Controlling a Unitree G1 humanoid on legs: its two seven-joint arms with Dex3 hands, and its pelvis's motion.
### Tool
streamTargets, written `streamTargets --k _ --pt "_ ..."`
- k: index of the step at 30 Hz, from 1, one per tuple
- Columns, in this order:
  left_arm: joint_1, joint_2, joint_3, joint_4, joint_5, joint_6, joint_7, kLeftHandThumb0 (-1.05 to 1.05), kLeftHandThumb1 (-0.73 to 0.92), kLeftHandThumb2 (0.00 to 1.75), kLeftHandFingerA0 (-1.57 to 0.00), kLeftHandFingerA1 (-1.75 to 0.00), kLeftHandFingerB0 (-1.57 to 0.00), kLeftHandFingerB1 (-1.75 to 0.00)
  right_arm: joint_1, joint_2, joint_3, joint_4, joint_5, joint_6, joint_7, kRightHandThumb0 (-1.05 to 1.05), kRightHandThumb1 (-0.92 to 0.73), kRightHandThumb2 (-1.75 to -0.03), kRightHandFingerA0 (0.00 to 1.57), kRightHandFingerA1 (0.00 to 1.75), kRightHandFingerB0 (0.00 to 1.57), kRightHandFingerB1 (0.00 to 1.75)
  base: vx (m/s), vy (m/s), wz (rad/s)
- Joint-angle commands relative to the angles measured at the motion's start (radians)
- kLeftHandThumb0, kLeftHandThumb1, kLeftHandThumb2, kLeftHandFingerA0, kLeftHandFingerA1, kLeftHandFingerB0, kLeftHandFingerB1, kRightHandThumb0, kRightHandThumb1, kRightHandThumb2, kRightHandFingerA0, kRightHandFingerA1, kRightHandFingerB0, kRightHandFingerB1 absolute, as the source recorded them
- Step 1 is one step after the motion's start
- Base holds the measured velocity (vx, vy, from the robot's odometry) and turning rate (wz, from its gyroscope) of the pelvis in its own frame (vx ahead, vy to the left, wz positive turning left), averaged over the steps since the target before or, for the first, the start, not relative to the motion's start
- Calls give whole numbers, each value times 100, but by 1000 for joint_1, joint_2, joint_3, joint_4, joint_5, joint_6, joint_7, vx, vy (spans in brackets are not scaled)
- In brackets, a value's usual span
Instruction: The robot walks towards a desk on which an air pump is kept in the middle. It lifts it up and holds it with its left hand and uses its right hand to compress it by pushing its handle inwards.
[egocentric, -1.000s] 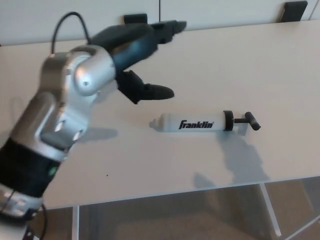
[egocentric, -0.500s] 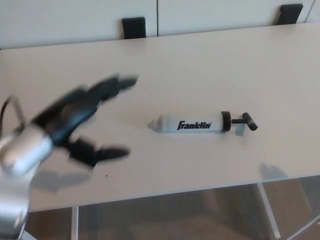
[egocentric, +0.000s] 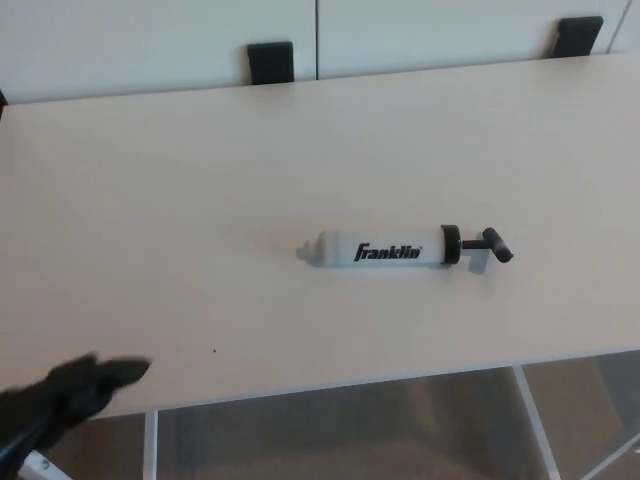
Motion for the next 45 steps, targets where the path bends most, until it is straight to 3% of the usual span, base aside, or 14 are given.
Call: streamTargets --k 1,3,4,8,11,12,18,19,21,25,26,28,29,45 --pt "603 74 537 -142 -885 -358 -815 -81 45 83 -16 -42 -35 -44 222 11 -98 182 258 -369 407 -89 -75 -110 28 53 12 43 0 0 0" --pt "624 94 549 -126 -913 -386 -822 -81 45 83 -16 -42 -35 -44 218 9 -103 200 262 -366 412 -89 -75 -110 28 53 12 43 0 0 0" --pt "661 107 585 -132 -941 -392 -822 -76 52 57 -25 -35 -44 -34 225 10 -102 199 269 -362 421 -90 -75 -110 29 54 14 45 0 0 0" --pt "715 131 599 -99 -978 -420 -822 -78 57 58 -28 -34 -44 -34 229 10 -104 210 283 -364 443 -87 -72 -109 28 54 10 44 0 0 0" --pt "781 166 612 -47 -984 -387 -822 -71 46 61 -36 -40 -47 -39 231 7 -108 223 271 -368 439 -92 -76 -110 29 54 12 44 0 0 0" --pt "774 186 596 21 -963 -373 -822 -50 50 55 -47 -38 -47 -36 229 6 -109 230 265 -368 436 -91 -75 -110 30 55 14 45 0 0 0" --pt "573 173 570 381 -640 -314 -724 -61 60 61 -42 -38 -50 -38 177 -11 -109 354 210 -372 425 -88 -78 -113 31 60 13 49 0 0 0" --pt "526 157 538 454 -595 -331 -665 -59 57 91 -32 -50 -44 -53 167 -14 -114 391 202 -355 415 -90 -79 -113 34 61 14 48 0 0 0" --pt "435 128 481 594 -521 -352 -560 -65 61 95 -38 -52 -33 -47 138 -23 -125 465 207 -305 408 -84 -72 -110 32 59 14 48 0 0 0" --pt "321 87 406 779 -412 -400 -400 -73 64 96 -37 -51 -29 -44 81 -35 -146 595 246 -227 430 -89 -77 -111 31 60 14 48 0 0 0" --pt "296 60 385 805 -389 -374 -346 -68 61 94 -31 -51 -27 -45 64 -38 -159 623 285 -163 441 -85 -89 -67 32 62 19 41 0 0 0" --pt "261 28 357 845 -365 -340 -280 -68 61 94 -31 -51 -27 -45 40 -43 -179 659 343 -74 459 -85 -89 -67 32 62 19 41 0 0 0" --pt "243 19 353 868 -360 -337 -260 -62 75 63 -32 -37 -31 -32 24 -48 -185 686 339 -74 455 -84 -89 -67 32 63 20 41 0 0 0" --pt "173 -3 342 1048 -368 -351 -201 -63 74 62 -34 -40 -31 -31 -2 -88 -223 796 312 -47 488 -81 -92 -69 35 61 21 40 0 0 0"
